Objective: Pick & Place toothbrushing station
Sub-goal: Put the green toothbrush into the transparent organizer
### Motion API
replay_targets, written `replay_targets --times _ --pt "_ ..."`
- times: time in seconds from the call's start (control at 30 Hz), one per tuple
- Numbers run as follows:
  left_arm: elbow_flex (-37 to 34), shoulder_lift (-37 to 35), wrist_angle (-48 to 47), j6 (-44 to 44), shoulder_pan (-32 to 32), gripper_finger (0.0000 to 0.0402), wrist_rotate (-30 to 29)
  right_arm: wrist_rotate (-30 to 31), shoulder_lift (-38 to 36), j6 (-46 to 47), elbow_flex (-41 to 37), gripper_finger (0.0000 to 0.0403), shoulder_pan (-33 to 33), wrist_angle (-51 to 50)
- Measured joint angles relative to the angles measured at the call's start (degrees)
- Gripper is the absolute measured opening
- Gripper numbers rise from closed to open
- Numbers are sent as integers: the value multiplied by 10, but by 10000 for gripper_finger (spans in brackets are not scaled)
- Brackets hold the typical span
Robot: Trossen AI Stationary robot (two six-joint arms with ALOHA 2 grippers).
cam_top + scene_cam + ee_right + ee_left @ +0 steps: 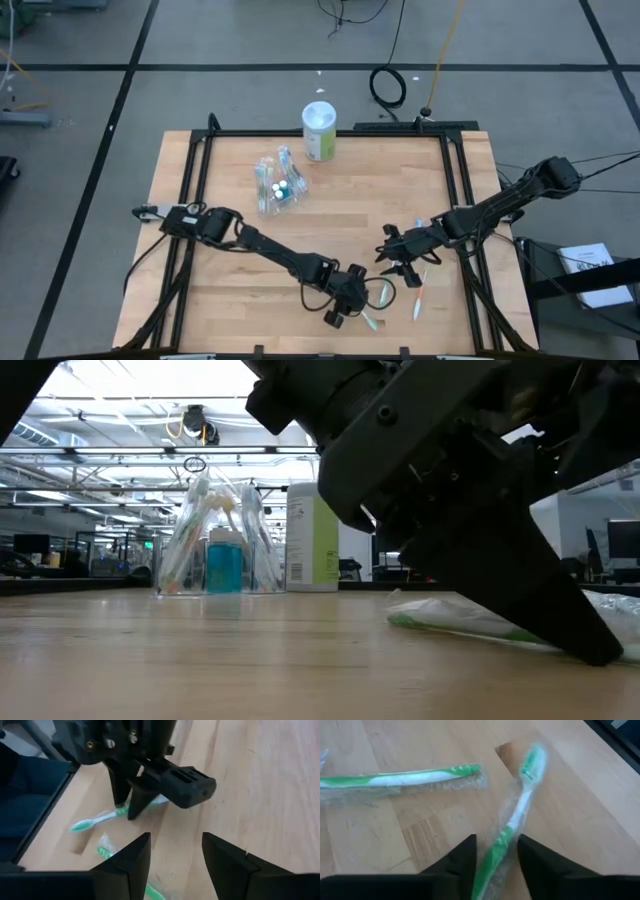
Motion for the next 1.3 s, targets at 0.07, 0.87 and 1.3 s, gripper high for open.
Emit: replay_targets --times 0.07,0.87,1.3 --pt "1 0 -15 0 0 110 0 11 0 0 0 169 0 -1" --pt "-86 -356 -249 39 -5 5 -254 43 0 -60 -1 169 0 -3" --pt "-545 -639 249 3 54 15 -377 44 0 -60 -1 169 0 -1"
